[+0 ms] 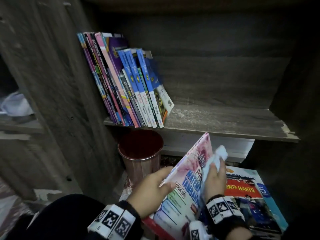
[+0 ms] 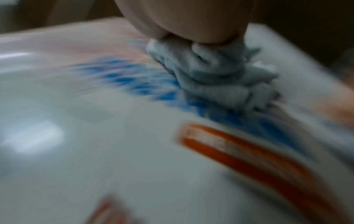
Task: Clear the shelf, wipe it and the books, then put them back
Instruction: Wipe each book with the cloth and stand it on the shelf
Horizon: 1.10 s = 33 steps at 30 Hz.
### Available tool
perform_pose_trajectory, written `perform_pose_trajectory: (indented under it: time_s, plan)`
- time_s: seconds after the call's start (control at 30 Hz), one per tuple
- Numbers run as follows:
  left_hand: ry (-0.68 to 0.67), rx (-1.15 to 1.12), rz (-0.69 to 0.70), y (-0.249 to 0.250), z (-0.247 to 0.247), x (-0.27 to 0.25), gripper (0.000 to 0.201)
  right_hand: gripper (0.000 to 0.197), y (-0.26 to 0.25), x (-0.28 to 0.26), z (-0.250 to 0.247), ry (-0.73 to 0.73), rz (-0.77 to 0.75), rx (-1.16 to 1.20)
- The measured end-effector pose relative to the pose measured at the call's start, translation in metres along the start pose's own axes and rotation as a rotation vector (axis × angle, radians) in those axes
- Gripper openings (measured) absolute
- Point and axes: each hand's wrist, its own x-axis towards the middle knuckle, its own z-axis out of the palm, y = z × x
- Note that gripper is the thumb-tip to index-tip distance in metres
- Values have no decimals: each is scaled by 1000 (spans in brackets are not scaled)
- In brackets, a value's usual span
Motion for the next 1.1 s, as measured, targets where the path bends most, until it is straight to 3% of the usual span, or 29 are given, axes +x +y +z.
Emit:
perform_pose_trajectory:
  time_s: [0.1, 0.17, 0.2, 0.33, 0.37, 0.43, 0.53, 0.6, 0.67, 0.8, 0.87, 1.0, 1.1]
  plan:
    - [75, -106, 36, 5, 4, -3, 35, 45, -38, -23, 9, -73, -445, -79]
    - [106, -207, 75, 11, 6, -5, 35, 46, -50, -26, 9, -123, -613, -159]
    - [115, -257, 96, 13, 6, -5, 35, 46, -53, -20, 5, -131, -609, -183]
    - [129, -366, 186, 20, 3, -7, 36, 50, -60, 26, -17, 0, -230, -136]
    - [139, -384, 199, 22, 5, -7, 36, 50, -65, 27, -18, 13, -216, -142]
    - [180, -444, 202, 25, 12, -5, 35, 52, -72, 7, -13, -61, -332, -174]
    - [314, -557, 208, 28, 13, -1, 32, 51, -61, -64, -2, -395, -624, -342]
    - [382, -646, 205, 30, 6, 0, 35, 48, -46, -92, -5, -534, -809, -442]
    - [418, -686, 207, 33, 0, -2, 37, 48, -42, -81, -7, -500, -795, -443]
    - [473, -692, 205, 38, -3, -4, 32, 37, -46, -49, -4, -265, -454, -243]
    - [465, -690, 212, 40, -2, -3, 33, 40, -45, -65, -1, -314, -519, -284]
    - [344, -661, 209, 39, 7, -4, 31, 48, -51, -85, 2, -488, -837, -422]
    - [304, -576, 232, 33, 12, -5, 37, 48, -71, -46, -8, -384, -845, -397]
